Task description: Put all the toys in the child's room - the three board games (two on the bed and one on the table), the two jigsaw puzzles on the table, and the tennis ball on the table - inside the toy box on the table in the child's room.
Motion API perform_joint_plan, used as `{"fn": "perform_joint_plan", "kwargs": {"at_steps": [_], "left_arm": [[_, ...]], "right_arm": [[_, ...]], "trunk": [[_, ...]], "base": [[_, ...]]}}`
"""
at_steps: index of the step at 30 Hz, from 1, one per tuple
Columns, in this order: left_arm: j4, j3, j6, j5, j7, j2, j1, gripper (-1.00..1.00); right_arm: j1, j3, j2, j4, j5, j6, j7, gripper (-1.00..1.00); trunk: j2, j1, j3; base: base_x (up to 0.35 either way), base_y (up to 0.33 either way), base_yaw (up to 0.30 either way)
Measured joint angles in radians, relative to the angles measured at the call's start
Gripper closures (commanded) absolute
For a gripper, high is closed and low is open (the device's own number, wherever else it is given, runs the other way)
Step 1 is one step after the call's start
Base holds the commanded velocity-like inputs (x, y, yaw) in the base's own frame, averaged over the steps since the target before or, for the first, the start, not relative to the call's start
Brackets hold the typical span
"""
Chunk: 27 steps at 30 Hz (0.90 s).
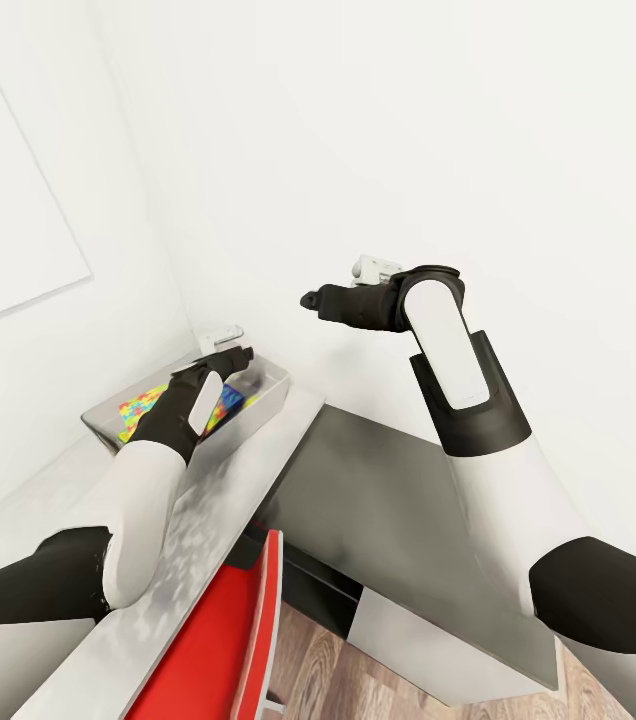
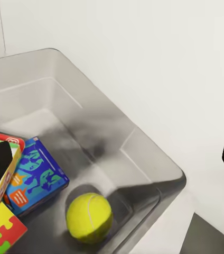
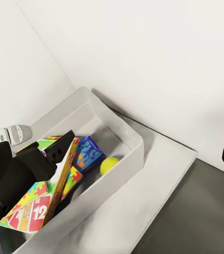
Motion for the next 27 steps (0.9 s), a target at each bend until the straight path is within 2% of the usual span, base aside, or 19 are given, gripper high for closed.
{"fn": "perform_joint_plan", "kwargs": {"at_steps": [10,14,17,23,25,27], "left_arm": [[0.0,0.0,0.005,0.001,-0.005,0.001,0.0,-1.0],[-0.002,0.002,0.041,0.003,-0.011,0.005,0.0,-1.0],[-0.025,0.004,0.129,0.006,-0.012,0.007,0.0,-1.0],[-0.166,0.018,0.471,0.009,-0.016,0.014,0.0,-1.0],[-0.198,0.037,0.553,0.009,-0.017,0.016,0.0,-1.0],[-0.233,0.074,0.628,0.007,-0.019,0.025,0.0,-1.0]], "right_arm": [[0.0,-0.001,0.0,0.0,0.002,-0.001,0.0,-1.0],[0.0,-0.001,0.0,0.001,0.003,0.0,0.0,-1.0],[0.0,-0.001,0.001,0.001,0.003,0.0,0.001,-1.0],[0.0,-0.001,0.001,0.004,0.003,0.0,0.001,-1.0],[0.0,-0.002,0.001,0.004,0.003,0.0,0.002,-1.0],[0.0,-0.002,0.001,0.005,0.003,0.0,0.001,-1.0]], "trunk": [[0.0,0.0,0.007],[0.0,0.0,0.014],[0.0,0.0,0.019],[0.0,0.0,0.029],[0.0,0.0,0.032],[0.0,0.0,0.035]], "base": [[0.0,0.0,0.0],[0.0,0.0,0.0],[0.0,0.0,0.0],[0.0,0.0,0.0],[0.0,0.0,0.0],[0.0,0.0,0.0]]}}
